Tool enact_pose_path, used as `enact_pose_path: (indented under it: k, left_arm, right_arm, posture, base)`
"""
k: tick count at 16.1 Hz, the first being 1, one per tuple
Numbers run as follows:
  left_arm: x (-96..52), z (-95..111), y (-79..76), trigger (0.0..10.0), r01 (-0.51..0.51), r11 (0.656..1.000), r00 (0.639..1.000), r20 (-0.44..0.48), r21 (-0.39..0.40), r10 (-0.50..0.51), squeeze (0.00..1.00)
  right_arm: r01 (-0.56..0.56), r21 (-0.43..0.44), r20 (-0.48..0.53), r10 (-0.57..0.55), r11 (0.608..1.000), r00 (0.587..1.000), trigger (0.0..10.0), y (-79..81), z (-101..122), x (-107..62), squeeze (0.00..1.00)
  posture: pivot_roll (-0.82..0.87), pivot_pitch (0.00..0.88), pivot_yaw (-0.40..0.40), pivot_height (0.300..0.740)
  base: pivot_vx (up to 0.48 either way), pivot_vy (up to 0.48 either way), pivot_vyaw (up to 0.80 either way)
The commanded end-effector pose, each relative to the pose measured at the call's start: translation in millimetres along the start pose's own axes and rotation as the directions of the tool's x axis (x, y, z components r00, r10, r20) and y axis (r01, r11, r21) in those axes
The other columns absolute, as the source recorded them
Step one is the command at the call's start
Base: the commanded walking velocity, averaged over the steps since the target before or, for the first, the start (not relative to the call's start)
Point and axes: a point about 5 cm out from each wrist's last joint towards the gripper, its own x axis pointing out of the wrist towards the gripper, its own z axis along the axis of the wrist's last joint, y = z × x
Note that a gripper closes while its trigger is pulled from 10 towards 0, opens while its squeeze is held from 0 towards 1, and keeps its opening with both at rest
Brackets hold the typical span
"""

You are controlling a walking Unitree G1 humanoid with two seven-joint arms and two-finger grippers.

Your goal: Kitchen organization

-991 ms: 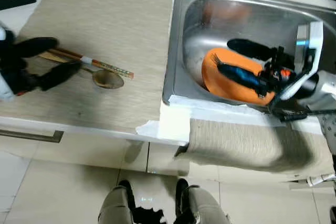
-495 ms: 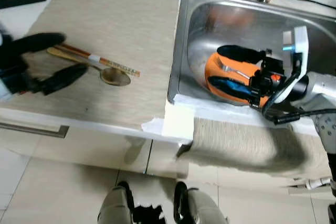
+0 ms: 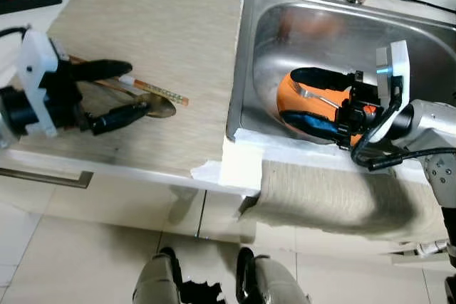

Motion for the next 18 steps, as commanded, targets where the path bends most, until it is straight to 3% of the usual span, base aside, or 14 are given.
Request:
enact_pose_path:
  k: [1,9,13,18]
  left_arm:
    - [5.2,-6.1,1.9,10.0,0.061,0.998,0.997,-0.042,0.018,-0.061,0.0]
    - [22.2,-24.7,16.1,10.0,0.228,0.973,0.964,-0.13,-0.032,-0.231,0.0]
    - [25.8,-36.6,24.4,10.0,0.161,0.986,0.966,-0.2,-0.046,-0.167,0.0]
    - [26.0,-43.3,22.0,10.0,0.177,0.981,0.954,-0.231,-0.08,-0.191,0.0]
  right_arm:
    - [0.001,-0.009,-0.017,-0.001,1.0,1.0,10.0,1.4,0.7,-8.2,1.0]
    - [-0.042,-0.009,-0.069,0.042,0.999,0.997,10.0,5.9,1.9,-14.0,1.0]
    - [-0.041,-0.022,-0.074,0.039,0.999,0.996,10.0,5.4,2.6,-13.7,1.0]
    - [-0.043,-0.014,-0.073,0.042,0.999,0.996,10.0,7.9,-1.3,-11.8,1.0]
  posture:
    - [-0.11,0.187,-0.084,0.74]
    - [-0.15,0.19,-0.072,0.74]
    - [-0.15,0.195,-0.065,0.74]
    - [-0.15,0.197,-0.068,0.74]
  base:
    - [0.0,0.0,0.0]
    - [0.0,0.0,0.0]
    - [0.0,0.0,0.0]
    - [0.0,0.0,0.0]
